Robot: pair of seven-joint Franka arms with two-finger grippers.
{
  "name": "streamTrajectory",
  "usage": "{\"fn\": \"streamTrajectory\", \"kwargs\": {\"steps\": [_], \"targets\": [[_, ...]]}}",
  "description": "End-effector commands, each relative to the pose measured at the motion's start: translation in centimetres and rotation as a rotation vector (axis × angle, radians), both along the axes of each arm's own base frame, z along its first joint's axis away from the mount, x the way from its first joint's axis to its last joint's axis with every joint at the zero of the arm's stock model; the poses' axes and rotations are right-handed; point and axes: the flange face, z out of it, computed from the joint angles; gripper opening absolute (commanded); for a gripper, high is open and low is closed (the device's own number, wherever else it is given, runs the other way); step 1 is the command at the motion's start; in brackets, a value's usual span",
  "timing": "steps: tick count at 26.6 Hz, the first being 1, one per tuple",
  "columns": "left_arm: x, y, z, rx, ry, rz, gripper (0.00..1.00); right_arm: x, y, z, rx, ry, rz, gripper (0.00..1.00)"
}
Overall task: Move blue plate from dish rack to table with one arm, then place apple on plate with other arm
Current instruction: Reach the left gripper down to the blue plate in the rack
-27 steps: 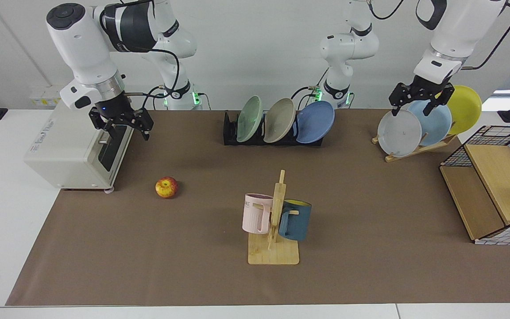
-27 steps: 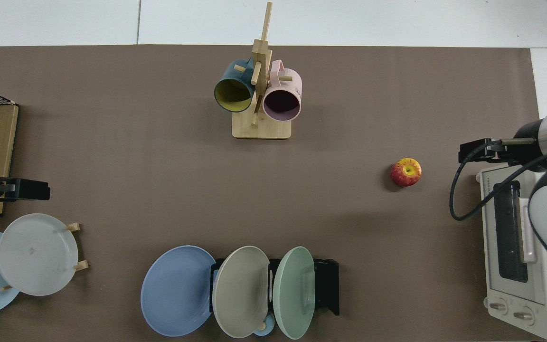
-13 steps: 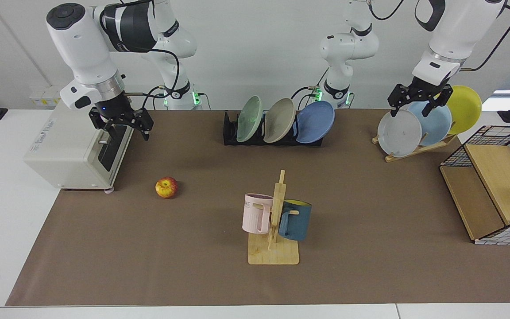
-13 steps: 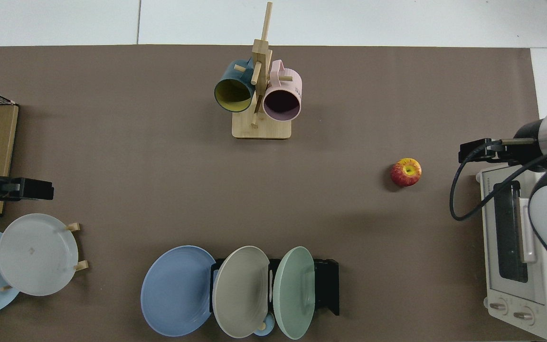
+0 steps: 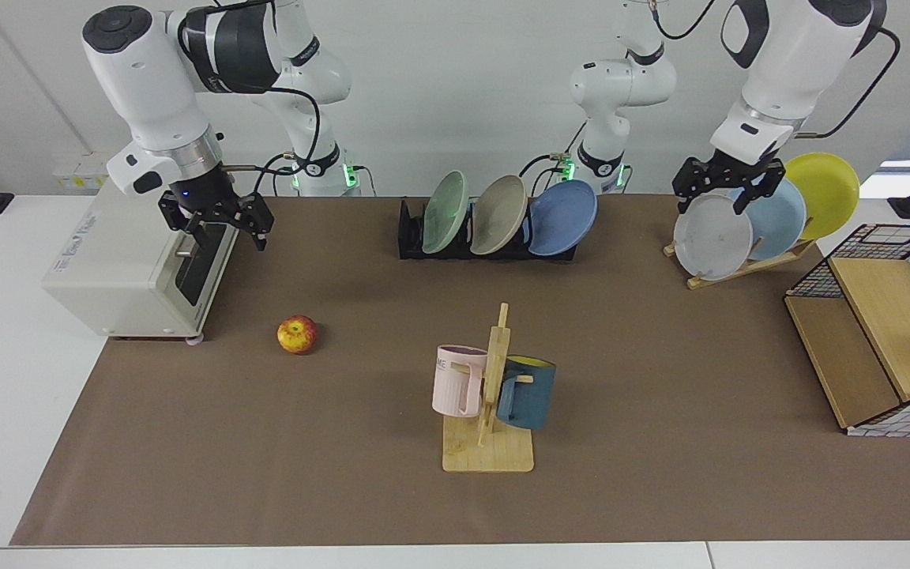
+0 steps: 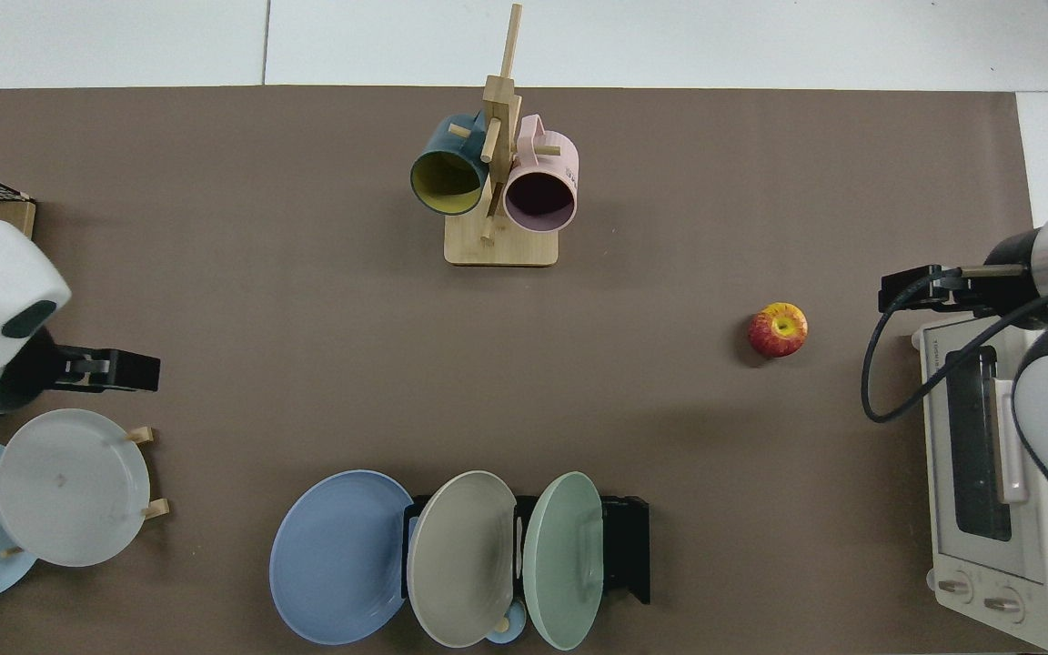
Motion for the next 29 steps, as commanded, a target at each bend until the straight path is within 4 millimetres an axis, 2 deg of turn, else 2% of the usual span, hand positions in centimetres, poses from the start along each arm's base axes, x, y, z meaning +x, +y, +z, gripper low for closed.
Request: {"fn": "streamTrajectory", "kwargs": {"steps": [1,3,6,9,12,16,19,23,27,29], "targets": [[-3.6,-5.3,-2.5,0.093,-0.043,0.02,1.0,-0.3,-0.1,0.3,0.004,-0.008,-0.006,1.0],[-5.4,-7.8,-4.0,0.14,-0.047,0.003,1.0,-0.3,-0.1,0.3,0.004,-0.008,-0.006,1.0],[-7.7,-10.3,-5.9,0.183,-0.064,-0.013,1.0,-0.3,-0.1,0.3,0.004,-0.008,-0.004,1.0],[-10.1,-10.9,-7.0,0.203,-0.081,-0.02,1.0,-0.3,-0.1,0.3,0.004,-0.008,-0.006,1.0],[-11.4,-11.7,-8.6,0.224,-0.073,-0.041,1.0,-0.3,-0.1,0.3,0.004,-0.008,-0.006,1.0],[-12.6,-13.6,-12.0,0.241,-0.087,-0.047,1.0,-0.3,-0.1,0.3,0.004,-0.008,-0.006,1.0],[-13.6,-13.2,-13.1,0.251,-0.075,-0.048,1.0,-0.3,-0.1,0.3,0.004,-0.008,-0.006,1.0],[-13.8,-13.2,-14.4,0.246,-0.061,-0.053,1.0,-0.3,-0.1,0.3,0.004,-0.008,-0.006,1.0],[-14.7,-13.8,-18.1,0.248,-0.041,-0.093,1.0,-0.3,-0.1,0.3,0.004,-0.008,-0.004,1.0],[-14.5,-13.6,-18.4,0.245,-0.04,-0.091,1.0,-0.3,-0.1,0.3,0.004,-0.008,-0.006,1.0]]}}
